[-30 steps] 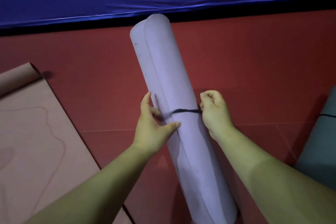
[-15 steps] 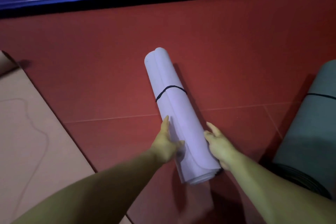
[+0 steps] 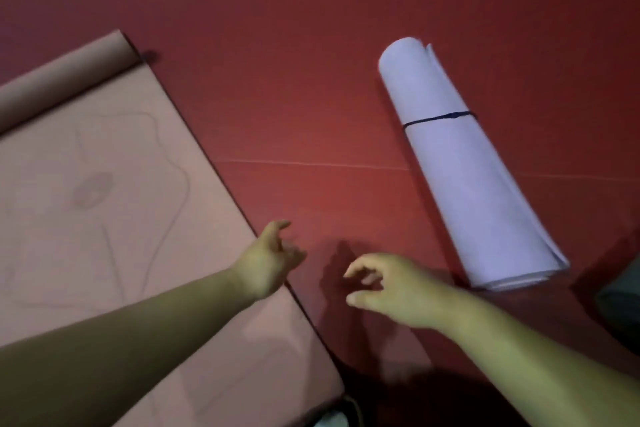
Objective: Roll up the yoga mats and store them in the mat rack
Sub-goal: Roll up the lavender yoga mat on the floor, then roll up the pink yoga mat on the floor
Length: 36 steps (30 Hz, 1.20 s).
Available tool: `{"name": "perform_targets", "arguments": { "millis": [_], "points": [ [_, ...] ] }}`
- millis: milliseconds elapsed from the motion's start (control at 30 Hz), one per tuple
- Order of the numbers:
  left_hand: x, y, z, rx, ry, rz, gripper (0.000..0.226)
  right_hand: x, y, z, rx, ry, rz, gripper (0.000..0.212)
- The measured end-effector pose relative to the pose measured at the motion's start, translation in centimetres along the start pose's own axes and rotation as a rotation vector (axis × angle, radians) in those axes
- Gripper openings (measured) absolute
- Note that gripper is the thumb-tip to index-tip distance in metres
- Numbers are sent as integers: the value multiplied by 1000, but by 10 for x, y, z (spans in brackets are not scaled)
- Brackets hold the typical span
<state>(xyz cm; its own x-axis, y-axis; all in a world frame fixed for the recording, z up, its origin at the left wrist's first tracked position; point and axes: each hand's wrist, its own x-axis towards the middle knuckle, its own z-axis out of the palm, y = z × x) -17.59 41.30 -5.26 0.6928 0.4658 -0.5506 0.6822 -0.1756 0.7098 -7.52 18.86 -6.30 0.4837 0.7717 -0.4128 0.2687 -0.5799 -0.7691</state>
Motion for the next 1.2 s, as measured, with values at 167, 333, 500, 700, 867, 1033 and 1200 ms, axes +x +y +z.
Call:
{"name": "perform_targets", "arguments": {
  "millis": [167, 333, 500, 700, 867, 1033, 1200],
  "points": [
    [-73, -87, -32, -17, 63, -148, 65, 4, -27, 77, -88, -334, -42, 50],
    [-101, -139, -27, -158, 100, -209, 55, 1, -35, 128, -222, -490, -81, 55],
    [-115, -158, -23, -35, 60, -138, 52, 1, -30, 148, -223, -491, -62, 40],
    [-139, -139, -40, 374, -23, 33, 24, 14, -46, 129, -26, -203, -40, 27],
    [-142, -112, -68, 458, 157, 69, 12, 20, -76, 104, -12, -78, -109, 21],
    [-130, -105, -77, 396, 217, 120, 7, 27, -99, 92, -245, -53, -229, 18],
    [-124, -113, -78, 262, 222, 125, 10, 28, -101, 101, -278, -93, -276, 23]
  ]
}}
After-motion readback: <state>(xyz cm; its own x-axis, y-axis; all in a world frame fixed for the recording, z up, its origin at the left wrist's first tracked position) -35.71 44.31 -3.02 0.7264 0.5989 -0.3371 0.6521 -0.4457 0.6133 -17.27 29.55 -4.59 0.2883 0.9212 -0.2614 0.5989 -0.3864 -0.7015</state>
